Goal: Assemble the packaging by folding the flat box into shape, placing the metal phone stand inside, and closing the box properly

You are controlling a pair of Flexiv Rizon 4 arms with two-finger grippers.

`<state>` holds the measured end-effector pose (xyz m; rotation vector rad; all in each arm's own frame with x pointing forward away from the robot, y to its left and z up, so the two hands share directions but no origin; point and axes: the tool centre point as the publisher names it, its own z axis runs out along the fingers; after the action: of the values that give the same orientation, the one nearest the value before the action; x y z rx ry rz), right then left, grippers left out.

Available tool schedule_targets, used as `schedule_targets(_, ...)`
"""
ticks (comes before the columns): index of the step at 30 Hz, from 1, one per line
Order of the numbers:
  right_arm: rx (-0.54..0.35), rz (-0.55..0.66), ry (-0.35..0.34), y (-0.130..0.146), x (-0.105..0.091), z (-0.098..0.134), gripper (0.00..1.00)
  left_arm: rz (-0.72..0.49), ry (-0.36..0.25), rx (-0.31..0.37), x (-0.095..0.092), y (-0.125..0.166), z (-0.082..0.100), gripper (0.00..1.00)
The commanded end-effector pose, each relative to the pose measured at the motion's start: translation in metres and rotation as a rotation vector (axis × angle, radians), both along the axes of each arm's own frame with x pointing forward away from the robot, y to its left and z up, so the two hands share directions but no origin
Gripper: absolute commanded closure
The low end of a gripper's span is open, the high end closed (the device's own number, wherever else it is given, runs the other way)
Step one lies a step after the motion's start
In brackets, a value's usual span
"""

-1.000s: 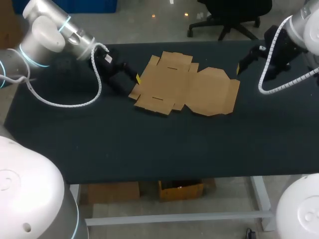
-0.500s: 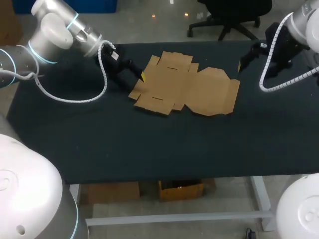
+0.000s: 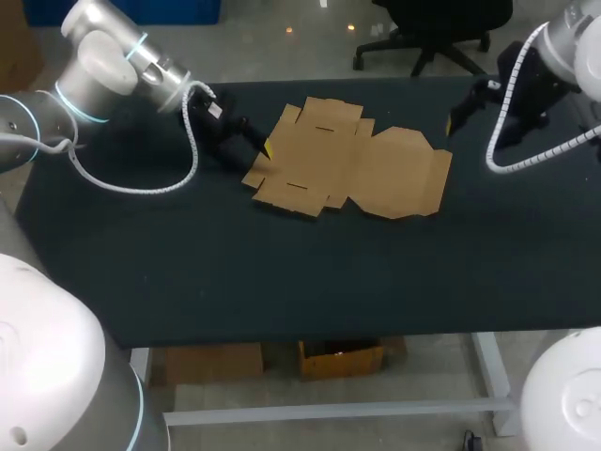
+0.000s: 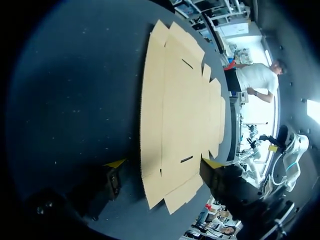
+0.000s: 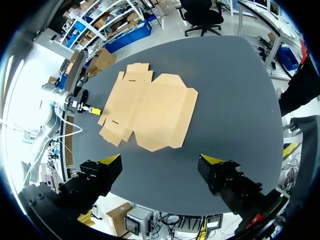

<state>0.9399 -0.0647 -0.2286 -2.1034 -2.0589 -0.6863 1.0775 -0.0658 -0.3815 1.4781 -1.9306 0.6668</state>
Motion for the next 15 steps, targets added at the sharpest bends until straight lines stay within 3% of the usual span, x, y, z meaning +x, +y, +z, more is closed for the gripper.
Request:
schedule_targets(1, 0.001, 0.005, 0.006, 0.001, 0.001, 0.001, 0.00, -0.004, 0.014, -0.019, 0.003, -0.001, -0.004, 0.04)
schedule_targets(12, -0.001, -0.001, 0.003, -0.002, -0.003, 0.003, 0.00, -0.024, 0.028, -0.052, -0.003, -0.015, -0.005, 0.07)
schedule_targets(14, 0.000, -0.001, 0.003, -0.002, -0.003, 0.003, 0.00, -0.026, 0.030, -0.054, -0.004, -0.016, -0.006, 0.09)
schedule_targets(15, 0.000, -0.001, 0.003, -0.003, -0.004, 0.003, 0.00, -0.027, 0.032, -0.058, -0.004, -0.016, -0.006, 0.18)
